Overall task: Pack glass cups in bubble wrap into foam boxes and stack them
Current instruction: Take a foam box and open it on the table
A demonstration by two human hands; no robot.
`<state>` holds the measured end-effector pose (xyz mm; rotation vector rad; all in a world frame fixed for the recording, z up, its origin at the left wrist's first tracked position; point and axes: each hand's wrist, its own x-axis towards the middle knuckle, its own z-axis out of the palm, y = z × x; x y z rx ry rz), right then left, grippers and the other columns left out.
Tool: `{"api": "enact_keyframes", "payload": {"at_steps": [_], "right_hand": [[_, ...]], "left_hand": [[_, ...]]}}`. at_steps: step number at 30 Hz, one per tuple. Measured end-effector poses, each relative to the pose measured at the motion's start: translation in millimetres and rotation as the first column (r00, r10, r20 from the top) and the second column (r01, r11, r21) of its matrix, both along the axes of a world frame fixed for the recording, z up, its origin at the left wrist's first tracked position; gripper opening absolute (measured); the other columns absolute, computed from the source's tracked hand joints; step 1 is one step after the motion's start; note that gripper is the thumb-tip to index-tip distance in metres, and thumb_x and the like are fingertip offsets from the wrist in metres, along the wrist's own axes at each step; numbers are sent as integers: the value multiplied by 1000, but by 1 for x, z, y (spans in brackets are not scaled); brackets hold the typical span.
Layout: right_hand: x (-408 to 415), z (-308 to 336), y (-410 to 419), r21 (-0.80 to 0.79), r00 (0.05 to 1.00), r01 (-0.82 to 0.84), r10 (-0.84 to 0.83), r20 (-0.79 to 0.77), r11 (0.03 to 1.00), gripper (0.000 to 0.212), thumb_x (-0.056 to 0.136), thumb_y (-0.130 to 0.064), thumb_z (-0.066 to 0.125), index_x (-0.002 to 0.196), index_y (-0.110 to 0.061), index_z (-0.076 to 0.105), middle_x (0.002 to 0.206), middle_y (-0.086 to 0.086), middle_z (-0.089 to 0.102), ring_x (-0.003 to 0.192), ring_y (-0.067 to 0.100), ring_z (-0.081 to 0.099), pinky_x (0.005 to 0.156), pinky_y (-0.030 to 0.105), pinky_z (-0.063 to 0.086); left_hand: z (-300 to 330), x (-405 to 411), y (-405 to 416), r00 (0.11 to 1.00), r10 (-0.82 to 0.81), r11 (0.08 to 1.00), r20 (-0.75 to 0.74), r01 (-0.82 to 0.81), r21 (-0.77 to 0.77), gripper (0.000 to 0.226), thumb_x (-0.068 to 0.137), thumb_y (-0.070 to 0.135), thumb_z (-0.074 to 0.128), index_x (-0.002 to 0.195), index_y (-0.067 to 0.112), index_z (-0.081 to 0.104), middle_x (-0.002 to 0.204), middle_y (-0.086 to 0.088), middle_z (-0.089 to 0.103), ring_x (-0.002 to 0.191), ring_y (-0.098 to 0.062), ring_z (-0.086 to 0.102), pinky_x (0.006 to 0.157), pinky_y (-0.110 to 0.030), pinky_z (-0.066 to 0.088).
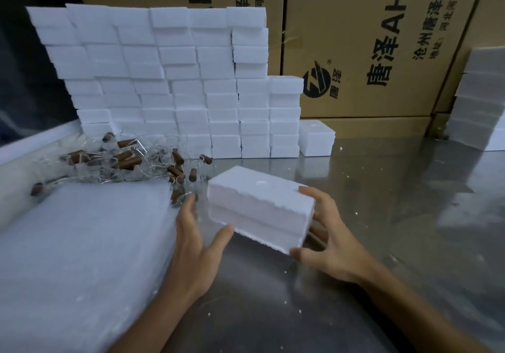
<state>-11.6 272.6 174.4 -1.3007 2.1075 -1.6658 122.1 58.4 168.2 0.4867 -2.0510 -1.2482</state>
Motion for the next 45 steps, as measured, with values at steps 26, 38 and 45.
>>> {"api": "enact_keyframes", "payload": {"at_steps": [26, 38, 45], "right_hand": [[-3, 3, 3, 121, 979, 172, -183, 85, 978, 92, 72, -61, 64, 152, -42, 24, 91, -31, 65, 78, -4, 61, 75, 11, 47], [-2, -9, -4, 53, 975, 183, -188, 118, 982, 65, 94, -21, 64, 150, -42, 37, 157, -35, 15, 128, 6, 51, 101, 46, 50], [0, -8, -6, 26, 921, 389, -389, 3, 921, 36, 89, -33, 70, 124, -36, 68, 142, -23, 49, 109, -9, 57, 80, 9, 45]], "left_hand": [[6, 14, 5, 982, -139, 976, -131, 158, 149, 39, 67, 39, 70, 101, 30, 52, 97, 5, 65, 75, -37, 59, 70, -46, 50], [-3, 11, -3, 937, -333, 888, -105, 349, 301, 62, 66, 46, 72, 126, 42, 56, 120, 10, 68, 108, -21, 68, 90, -46, 53], [-2, 7, 2, 987, -161, 955, 5, 155, 252, 42, 63, 55, 67, 102, 41, 66, 109, 16, 72, 104, -10, 67, 97, -46, 51]]}}
